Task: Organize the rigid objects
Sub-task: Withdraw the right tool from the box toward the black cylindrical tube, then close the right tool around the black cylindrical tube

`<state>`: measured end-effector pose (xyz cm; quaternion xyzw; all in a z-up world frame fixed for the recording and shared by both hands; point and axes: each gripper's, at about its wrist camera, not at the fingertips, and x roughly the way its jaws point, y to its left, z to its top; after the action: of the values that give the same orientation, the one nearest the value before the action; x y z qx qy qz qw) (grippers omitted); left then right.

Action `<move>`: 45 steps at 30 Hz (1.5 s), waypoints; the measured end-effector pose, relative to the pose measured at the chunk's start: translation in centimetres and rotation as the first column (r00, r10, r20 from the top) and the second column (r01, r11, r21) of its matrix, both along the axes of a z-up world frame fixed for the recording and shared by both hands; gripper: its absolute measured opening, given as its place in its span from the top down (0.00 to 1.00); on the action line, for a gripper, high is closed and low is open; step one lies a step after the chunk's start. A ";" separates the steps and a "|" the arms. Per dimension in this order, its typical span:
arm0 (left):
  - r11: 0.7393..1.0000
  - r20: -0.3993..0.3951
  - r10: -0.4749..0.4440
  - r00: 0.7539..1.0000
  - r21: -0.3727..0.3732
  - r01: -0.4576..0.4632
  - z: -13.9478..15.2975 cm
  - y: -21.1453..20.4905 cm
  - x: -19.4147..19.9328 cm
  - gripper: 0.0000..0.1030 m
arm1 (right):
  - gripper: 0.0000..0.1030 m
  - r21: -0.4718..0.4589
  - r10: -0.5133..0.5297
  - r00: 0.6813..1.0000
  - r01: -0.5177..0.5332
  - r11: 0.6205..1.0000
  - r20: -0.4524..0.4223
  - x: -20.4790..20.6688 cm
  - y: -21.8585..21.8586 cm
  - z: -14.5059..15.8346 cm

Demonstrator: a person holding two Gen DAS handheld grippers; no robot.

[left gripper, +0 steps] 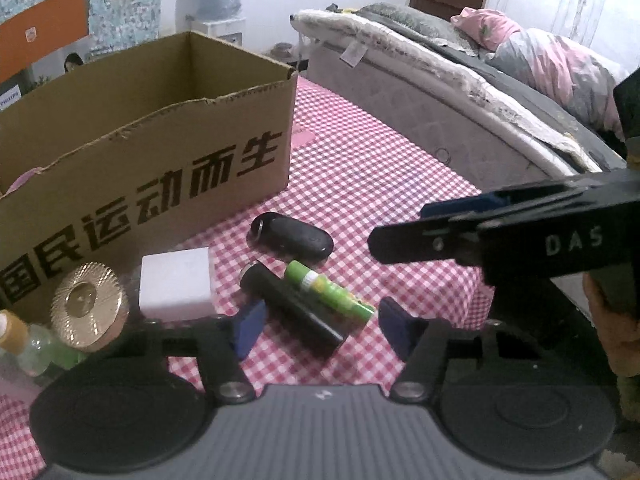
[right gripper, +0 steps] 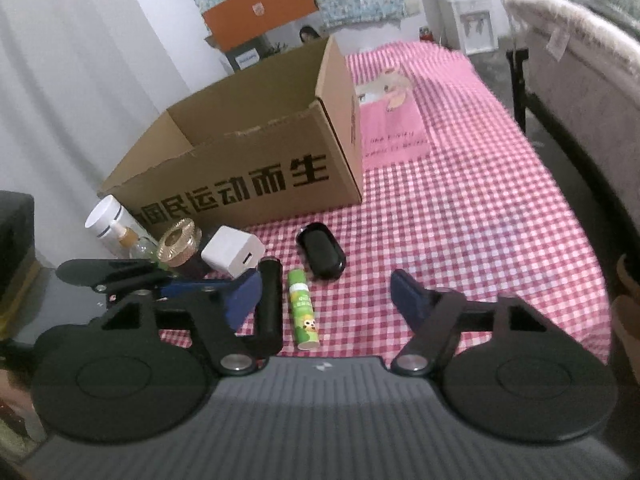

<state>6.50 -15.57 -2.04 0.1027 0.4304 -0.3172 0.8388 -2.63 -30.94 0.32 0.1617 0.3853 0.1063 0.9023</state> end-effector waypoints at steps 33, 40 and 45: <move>0.994 -0.044 0.088 0.995 0.066 -0.085 -1.6 2.4 0.4 0.78 | 0.75 0.216 0.168 0.976 -0.135 0.967 -0.141 4.1 3.5 -3.5; 0.995 -0.053 0.094 0.994 0.047 -0.091 -1.7 3.0 -0.2 0.78 | 0.74 0.350 0.161 0.958 -0.070 0.934 -0.237 5.1 4.2 -5.4; 0.995 -0.068 0.093 0.993 0.042 -0.091 -1.6 3.1 0.0 0.77 | 0.74 0.333 0.145 0.958 -0.057 0.941 -0.246 5.3 4.8 -5.1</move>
<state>6.54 -12.42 -3.61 0.0879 0.4698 -0.2732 0.8348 2.69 -26.16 -4.82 0.2998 0.4884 0.1917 0.7968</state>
